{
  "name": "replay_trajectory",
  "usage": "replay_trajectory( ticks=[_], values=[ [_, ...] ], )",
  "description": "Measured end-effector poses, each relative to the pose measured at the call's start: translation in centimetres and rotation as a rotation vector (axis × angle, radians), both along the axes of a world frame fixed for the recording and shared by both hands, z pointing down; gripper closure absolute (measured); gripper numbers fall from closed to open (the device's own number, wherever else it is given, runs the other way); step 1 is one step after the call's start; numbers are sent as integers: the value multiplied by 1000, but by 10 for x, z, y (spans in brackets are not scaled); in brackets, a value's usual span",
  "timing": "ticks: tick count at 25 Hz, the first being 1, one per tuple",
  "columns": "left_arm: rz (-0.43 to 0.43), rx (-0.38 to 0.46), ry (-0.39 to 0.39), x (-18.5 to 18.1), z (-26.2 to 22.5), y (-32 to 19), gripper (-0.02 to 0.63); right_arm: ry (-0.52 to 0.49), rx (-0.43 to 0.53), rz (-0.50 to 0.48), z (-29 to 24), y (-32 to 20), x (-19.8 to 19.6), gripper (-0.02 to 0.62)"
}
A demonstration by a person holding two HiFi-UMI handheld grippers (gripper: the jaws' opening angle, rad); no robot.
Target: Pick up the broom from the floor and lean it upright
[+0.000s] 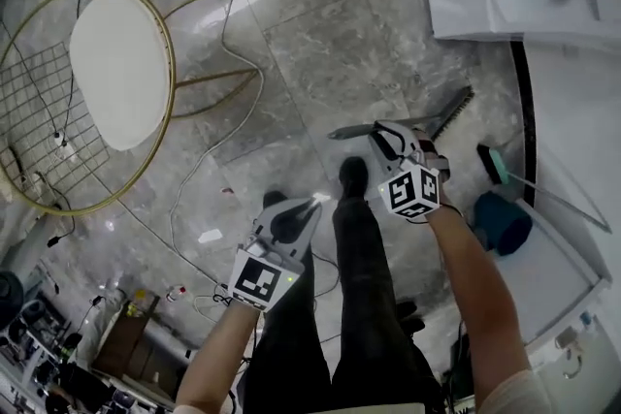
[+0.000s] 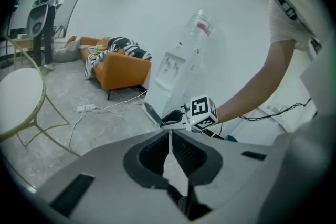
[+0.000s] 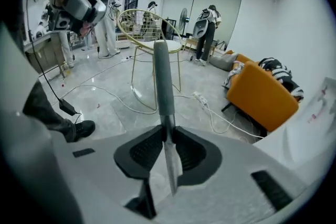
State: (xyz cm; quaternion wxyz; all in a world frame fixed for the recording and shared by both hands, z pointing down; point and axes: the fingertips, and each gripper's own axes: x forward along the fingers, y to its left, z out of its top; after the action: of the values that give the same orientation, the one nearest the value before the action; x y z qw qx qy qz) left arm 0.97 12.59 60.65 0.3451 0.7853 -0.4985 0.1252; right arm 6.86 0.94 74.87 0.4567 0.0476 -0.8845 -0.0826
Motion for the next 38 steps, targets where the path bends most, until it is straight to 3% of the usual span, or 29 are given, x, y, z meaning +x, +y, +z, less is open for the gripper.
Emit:
replay_trajectory(
  ticks=[8, 15, 31, 38],
  values=[
    [217, 85, -10, 81, -76, -41, 581, -30, 73, 237, -81, -77, 82, 517],
    [324, 115, -2, 140, -116, -71, 581, -66, 93, 455, -130, -120, 159, 517],
    [387, 148, -62, 231, -200, -170, 581, -212, 2, 820, -225, -194, 294, 515],
    [420, 194, -67, 263, -219, -226, 581, -243, -30, 916, -236, -226, 329, 515]
  ],
)
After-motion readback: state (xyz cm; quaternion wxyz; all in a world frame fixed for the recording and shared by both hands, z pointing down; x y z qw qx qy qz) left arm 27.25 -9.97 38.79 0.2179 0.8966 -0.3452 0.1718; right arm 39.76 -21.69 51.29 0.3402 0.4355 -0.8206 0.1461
